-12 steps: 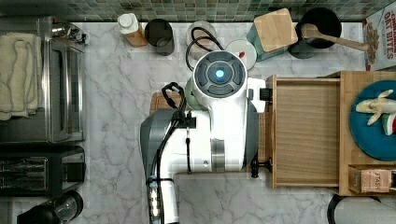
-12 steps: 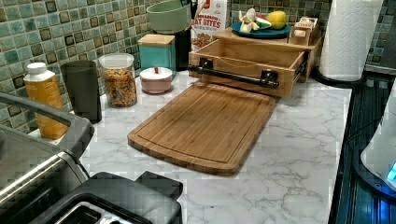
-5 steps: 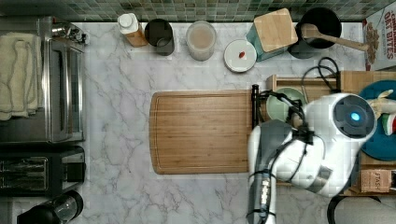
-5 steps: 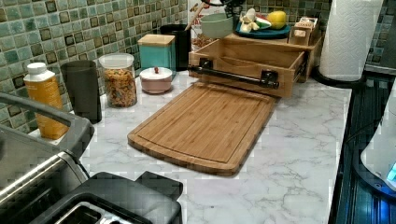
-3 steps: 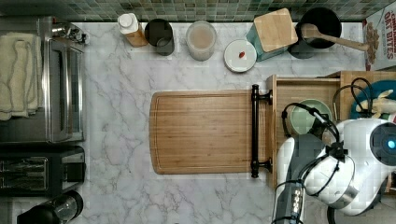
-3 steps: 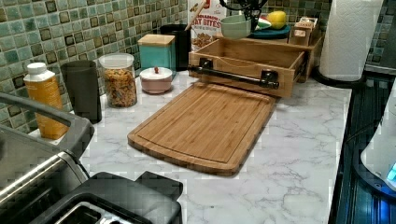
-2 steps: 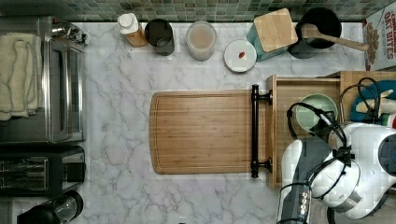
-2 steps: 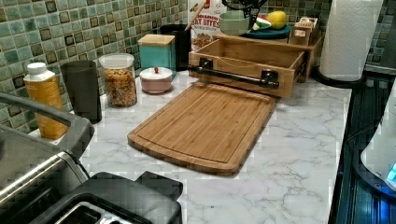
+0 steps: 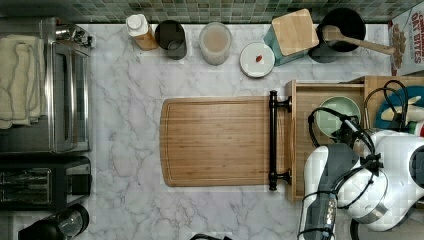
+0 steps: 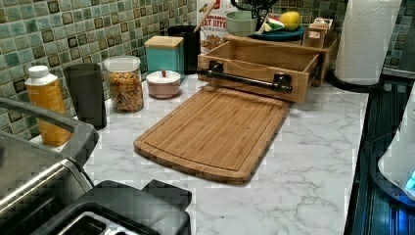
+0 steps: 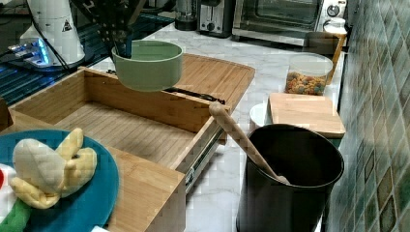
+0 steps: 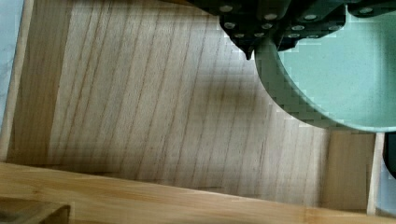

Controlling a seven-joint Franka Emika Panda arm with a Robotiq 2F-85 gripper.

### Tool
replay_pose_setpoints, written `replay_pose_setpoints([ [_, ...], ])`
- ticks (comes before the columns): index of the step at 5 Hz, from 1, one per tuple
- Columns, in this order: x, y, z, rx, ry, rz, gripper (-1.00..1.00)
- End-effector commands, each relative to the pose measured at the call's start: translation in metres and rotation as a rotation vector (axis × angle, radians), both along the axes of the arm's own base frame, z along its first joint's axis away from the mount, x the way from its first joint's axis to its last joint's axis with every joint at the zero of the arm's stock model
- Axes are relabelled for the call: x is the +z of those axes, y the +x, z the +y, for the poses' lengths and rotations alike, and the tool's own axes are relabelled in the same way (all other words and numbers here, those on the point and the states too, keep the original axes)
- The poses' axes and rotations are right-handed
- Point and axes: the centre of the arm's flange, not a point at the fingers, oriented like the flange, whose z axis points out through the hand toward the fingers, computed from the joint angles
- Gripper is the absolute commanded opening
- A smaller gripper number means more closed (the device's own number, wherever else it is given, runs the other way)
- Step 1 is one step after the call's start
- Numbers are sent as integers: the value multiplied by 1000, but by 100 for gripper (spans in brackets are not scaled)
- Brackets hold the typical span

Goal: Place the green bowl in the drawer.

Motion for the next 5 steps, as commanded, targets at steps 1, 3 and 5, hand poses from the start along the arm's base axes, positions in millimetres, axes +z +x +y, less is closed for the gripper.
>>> replay_pose_setpoints([
  [1, -40, -8, -52, -24, 61, 22, -100],
  [3, -71, -26, -51, -51, 37, 14, -100],
  [5, -96, -34, -33, -94, 58, 23, -100],
])
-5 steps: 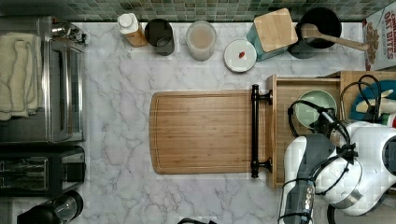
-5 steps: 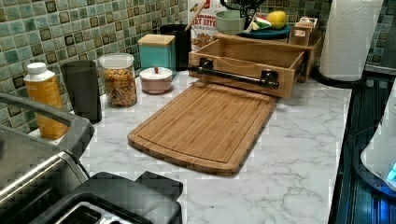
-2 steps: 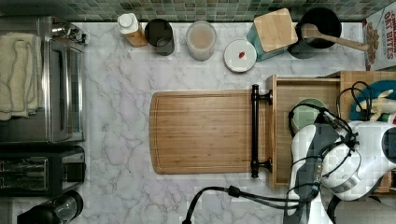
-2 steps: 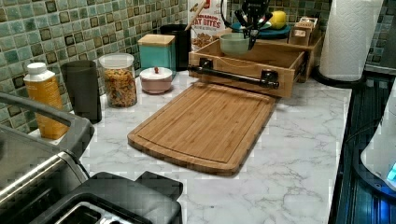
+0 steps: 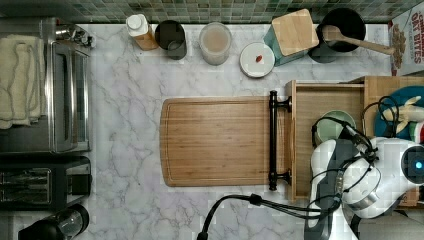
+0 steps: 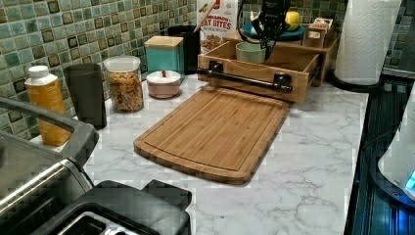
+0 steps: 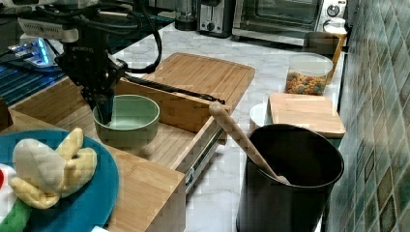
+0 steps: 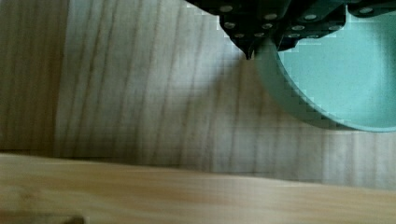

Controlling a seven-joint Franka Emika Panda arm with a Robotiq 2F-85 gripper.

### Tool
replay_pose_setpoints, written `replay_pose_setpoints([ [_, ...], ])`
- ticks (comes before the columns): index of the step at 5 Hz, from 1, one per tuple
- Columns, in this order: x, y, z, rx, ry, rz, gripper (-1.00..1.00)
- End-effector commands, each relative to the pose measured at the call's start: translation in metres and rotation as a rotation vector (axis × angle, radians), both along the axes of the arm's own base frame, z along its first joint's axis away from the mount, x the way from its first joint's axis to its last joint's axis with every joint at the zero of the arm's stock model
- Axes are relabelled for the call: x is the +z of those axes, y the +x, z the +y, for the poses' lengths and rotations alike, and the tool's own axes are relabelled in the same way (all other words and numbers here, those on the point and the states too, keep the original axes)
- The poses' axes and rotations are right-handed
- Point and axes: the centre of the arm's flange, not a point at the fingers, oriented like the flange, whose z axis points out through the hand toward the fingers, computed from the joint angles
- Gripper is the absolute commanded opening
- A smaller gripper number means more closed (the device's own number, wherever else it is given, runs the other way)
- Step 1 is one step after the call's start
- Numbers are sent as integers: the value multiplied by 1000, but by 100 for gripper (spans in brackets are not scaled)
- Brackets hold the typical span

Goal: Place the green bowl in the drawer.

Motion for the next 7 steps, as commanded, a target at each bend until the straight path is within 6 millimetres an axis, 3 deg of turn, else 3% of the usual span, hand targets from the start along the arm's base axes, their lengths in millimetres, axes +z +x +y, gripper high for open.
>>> replay_pose_setpoints([
  [1, -5, -19, 2, -17, -29, -29, -100],
  [3, -15, -22, -5, 11, -37, -8, -100],
  [4, -10, -22, -6, 18, -23, 15, 100],
  [7, -2, -27, 4, -21, -26, -10, 100],
])
